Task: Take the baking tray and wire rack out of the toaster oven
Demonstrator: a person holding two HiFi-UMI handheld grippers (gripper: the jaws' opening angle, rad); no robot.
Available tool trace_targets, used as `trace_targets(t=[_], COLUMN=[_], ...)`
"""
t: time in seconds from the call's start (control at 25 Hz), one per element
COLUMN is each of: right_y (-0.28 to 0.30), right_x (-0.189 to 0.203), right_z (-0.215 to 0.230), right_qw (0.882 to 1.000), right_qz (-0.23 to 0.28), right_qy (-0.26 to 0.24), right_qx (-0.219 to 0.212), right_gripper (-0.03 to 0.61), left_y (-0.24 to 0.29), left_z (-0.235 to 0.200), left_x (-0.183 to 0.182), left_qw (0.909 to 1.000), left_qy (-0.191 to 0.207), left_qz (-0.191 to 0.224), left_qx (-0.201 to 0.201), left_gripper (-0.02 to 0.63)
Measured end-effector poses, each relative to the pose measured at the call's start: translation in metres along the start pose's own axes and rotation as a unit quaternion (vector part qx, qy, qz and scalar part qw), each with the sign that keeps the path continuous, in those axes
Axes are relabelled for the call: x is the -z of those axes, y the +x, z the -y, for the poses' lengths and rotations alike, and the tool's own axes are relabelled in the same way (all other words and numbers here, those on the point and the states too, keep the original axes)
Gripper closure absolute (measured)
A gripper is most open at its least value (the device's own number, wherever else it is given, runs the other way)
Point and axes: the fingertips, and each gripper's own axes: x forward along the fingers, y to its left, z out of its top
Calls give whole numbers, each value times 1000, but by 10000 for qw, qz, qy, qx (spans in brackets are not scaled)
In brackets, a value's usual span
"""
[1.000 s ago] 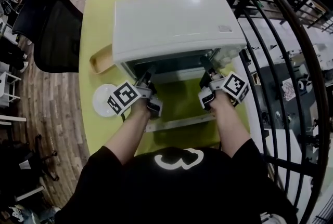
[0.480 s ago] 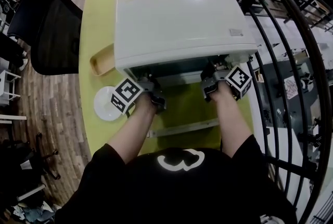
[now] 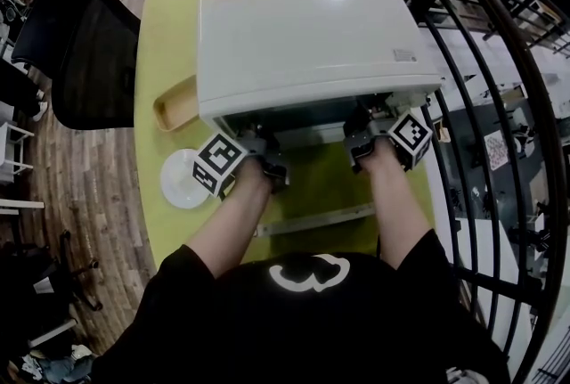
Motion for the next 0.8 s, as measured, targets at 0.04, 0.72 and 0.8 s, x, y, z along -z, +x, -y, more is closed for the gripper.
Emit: trace_targets(t=[0.04, 0.72, 0.8], right_y=[-2, -52, -60], right_x=[1, 17, 21], right_z=[-1, 2, 1], right_qw=[10000, 9998, 9998], right_qz=[-4, -105, -107], right_qy=[19, 137, 159], right_qx=[0, -27, -34], right_gripper=[474, 477, 477], left_y=[-2, -47, -54], left_z=[0, -1, 0], left_x=[1, 26, 29], left_qw=[10000, 9996, 9995], left_qy=[-2, -3, -1], left_qz=[-11, -175, -194], left_qx=[-20, -230, -235], left_gripper=[503, 505, 505])
